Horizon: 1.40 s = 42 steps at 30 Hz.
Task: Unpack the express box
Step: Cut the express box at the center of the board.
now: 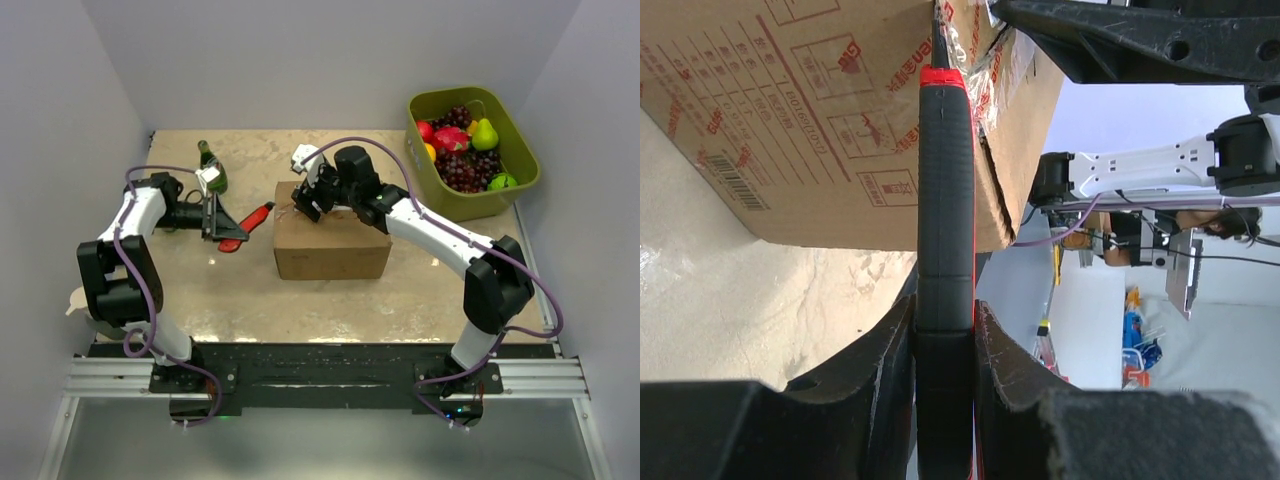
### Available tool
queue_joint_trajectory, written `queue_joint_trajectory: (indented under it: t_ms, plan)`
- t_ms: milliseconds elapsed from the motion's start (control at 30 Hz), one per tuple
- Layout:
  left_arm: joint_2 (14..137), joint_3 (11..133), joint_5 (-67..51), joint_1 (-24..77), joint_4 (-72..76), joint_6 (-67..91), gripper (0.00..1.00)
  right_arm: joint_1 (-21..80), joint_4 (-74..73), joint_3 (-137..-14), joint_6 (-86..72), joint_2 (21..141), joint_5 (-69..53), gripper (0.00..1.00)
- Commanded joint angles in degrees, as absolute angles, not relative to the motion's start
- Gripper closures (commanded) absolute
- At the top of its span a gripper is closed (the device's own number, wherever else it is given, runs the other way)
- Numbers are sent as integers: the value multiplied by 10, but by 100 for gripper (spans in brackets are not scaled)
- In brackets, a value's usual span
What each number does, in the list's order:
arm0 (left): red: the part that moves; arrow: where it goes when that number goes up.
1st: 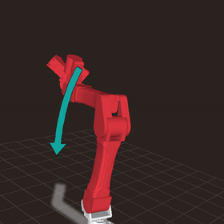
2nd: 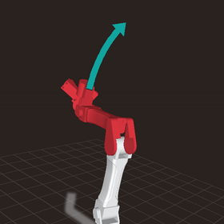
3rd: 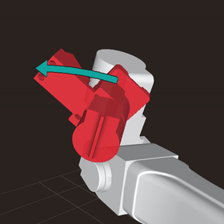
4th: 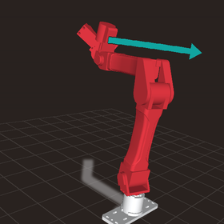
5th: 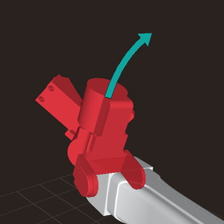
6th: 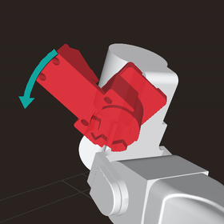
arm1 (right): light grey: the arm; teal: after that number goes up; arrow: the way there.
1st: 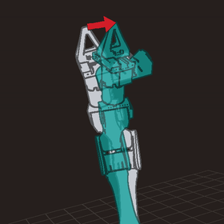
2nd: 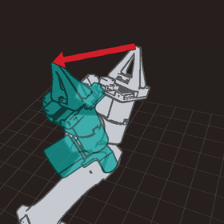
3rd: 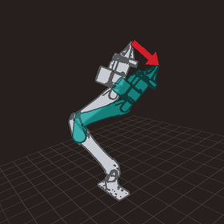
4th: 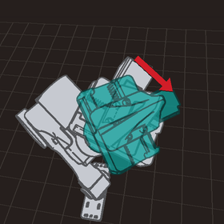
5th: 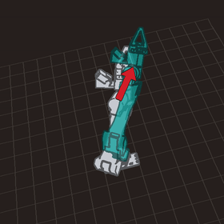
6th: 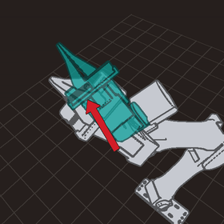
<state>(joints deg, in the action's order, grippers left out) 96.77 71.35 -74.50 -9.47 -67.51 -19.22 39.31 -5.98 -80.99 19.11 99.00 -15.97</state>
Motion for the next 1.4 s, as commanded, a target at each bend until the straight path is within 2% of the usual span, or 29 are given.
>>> queue_joint_trajectory:
  t_ms: [0,900,1367]
  plan:
    - [969,719,-765,-81,-704,-218,100,400,-121,-802,196,1018,-166,25]
    - [939,697,-748,-55,-725,-239,100,399,-117,-788,200,1020,-160,24]
    - [965,718,-756,-37,-754,-273,100,400,-117,-773,210,1007,-156,23]
